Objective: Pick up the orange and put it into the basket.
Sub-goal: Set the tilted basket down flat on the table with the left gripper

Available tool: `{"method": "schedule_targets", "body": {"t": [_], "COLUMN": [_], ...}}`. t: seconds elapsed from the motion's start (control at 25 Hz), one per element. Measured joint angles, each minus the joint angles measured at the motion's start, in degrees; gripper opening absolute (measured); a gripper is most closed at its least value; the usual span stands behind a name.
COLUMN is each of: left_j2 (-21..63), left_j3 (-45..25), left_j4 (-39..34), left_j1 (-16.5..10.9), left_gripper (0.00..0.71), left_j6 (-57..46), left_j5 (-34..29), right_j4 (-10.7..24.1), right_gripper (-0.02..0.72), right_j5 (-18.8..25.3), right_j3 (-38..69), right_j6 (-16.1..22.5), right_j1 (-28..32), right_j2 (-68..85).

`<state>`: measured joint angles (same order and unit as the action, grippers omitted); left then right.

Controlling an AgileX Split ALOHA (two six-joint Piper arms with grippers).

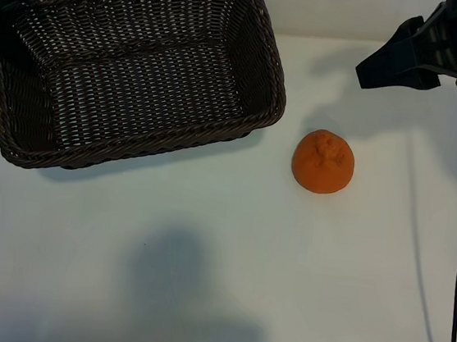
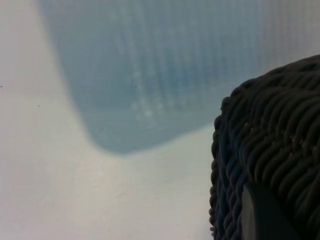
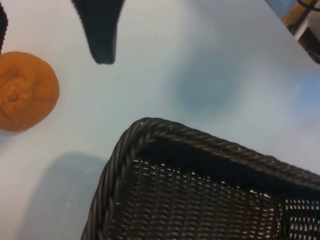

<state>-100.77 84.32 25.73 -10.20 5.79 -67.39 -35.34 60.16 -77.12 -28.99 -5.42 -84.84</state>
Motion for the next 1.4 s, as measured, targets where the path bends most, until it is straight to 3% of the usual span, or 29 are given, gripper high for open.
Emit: {"method": "schedule_targets", "body": {"t": [0.64, 1.0, 1.4], "left_j2": [0.0, 0.0, -1.0], "left_j3": [0.0, 0.05, 0.05], "left_j4": [0.04, 0.14, 0.08], "left_j1": [0.12, 5.0, 7.06], "left_gripper": [0.175, 0.175, 0.175], "left_j6": [5.58, 10.37, 10.39], "left_j5": [0.0, 0.0, 0.0], "right_j4": [0.0, 0.0, 0.0], "right_gripper": [0.444, 0.444, 0.444], "right_j5": [-1.51, -0.49, -0.37], "right_j3": [0.0, 0.0, 0.0], "right_j6": [0.0, 0.0, 0.0], "right_j1": [0.0, 0.0, 0.0], "right_j2": [0.0, 0.0, 0.0]}}
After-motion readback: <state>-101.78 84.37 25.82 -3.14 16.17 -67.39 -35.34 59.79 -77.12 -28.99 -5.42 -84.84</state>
